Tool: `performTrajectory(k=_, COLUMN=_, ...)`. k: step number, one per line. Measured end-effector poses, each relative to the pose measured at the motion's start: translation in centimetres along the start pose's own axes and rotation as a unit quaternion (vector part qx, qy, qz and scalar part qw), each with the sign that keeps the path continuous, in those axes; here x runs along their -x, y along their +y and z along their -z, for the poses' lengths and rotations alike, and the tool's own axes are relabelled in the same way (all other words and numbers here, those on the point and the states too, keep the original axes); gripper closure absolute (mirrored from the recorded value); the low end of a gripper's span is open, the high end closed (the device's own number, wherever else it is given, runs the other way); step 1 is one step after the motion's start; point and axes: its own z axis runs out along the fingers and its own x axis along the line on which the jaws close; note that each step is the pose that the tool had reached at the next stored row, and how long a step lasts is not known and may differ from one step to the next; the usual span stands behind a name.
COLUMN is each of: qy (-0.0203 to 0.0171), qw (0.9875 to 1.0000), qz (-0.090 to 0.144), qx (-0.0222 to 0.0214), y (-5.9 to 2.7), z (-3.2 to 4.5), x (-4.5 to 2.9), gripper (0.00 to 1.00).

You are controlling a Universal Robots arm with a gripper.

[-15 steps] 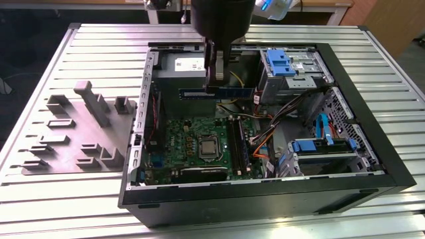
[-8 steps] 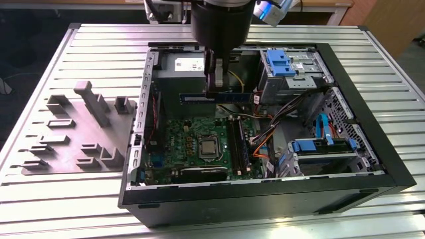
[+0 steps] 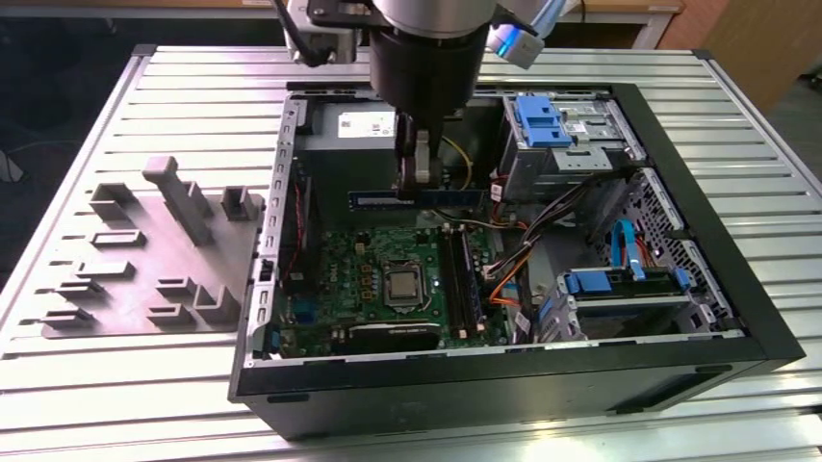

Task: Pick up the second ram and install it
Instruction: 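Pick up the second ram and move it above second insertion slot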

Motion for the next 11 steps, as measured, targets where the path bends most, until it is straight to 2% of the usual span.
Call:
performTrajectory(k=8, qy=0.0, qw=1.0, qz=0.0, qx=0.0001, y=-0.06, z=-1.43, x=-0.03, gripper=0.89)
performTrajectory(k=11, qy=0.0001, qw=1.0, qz=0.0, qx=0.0002, y=-0.07, z=-1.55, x=-0.04, gripper=0.89)
